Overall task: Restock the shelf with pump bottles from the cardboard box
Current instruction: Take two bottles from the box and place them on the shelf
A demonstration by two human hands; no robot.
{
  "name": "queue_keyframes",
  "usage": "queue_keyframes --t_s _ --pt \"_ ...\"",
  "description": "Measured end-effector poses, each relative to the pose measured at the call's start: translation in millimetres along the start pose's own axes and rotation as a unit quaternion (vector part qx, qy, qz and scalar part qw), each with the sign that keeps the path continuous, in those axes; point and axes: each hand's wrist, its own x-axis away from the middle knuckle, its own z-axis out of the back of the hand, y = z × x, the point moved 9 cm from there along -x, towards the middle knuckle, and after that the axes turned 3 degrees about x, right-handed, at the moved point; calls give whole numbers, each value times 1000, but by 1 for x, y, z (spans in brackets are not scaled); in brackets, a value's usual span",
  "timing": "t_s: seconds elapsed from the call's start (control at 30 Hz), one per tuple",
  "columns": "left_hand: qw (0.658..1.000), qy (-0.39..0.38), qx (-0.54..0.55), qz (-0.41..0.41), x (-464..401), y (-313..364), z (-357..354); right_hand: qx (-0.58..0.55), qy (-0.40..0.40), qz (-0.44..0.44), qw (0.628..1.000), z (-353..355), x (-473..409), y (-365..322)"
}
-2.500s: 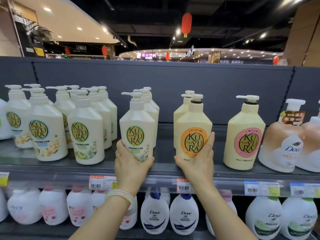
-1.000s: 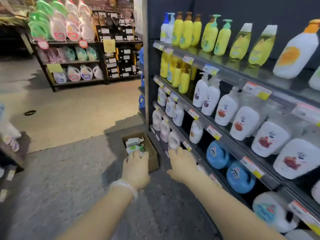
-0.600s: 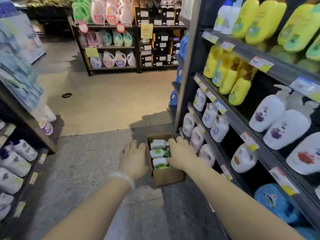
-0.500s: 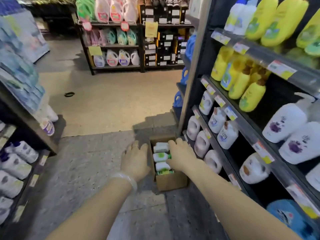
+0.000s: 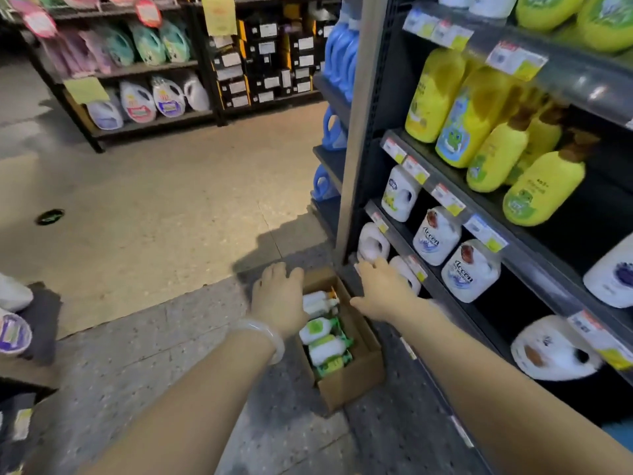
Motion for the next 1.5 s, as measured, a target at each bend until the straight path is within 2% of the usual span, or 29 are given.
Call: queue_keyframes --t_s 0.13,0.37,0.5,0.63,0.77,0.97,1.07,1.2,1.37,1.5 --pt "999 -28 -10 -27 -70 12 -2 -17 -27 -42 999 4 -56 28" --pt "996 -67 -46 -35 -182 12 1 -40 -53 -59 996 16 -157 52" --pt "990 -106 -66 -64 -239 19 -7 -89 -80 -98 988 2 -201 71" --pt "978 -161 -77 -110 -298 26 -34 -146 -96 -176 969 -24 -236 103" --pt "959 -210 -95 -165 -357 20 -63 -209 -118 -286 928 -56 -253 128" --pt "928 -248 -184 -210 -437 -12 -106 -307 -165 -387 853 -145 -267 114" --pt "905 -299 -219 -207 -458 -36 -158 -330 -188 -410 830 -198 -273 96" --pt "896 -352 -194 -189 -471 -61 -236 -381 -210 -423 795 -274 -293 78" --pt "886 -380 -184 -193 -484 -77 -336 -424 -222 -432 765 -372 -332 77" --pt "873 -393 -202 -204 -495 -92 -413 -431 -234 -431 758 -446 -355 79"
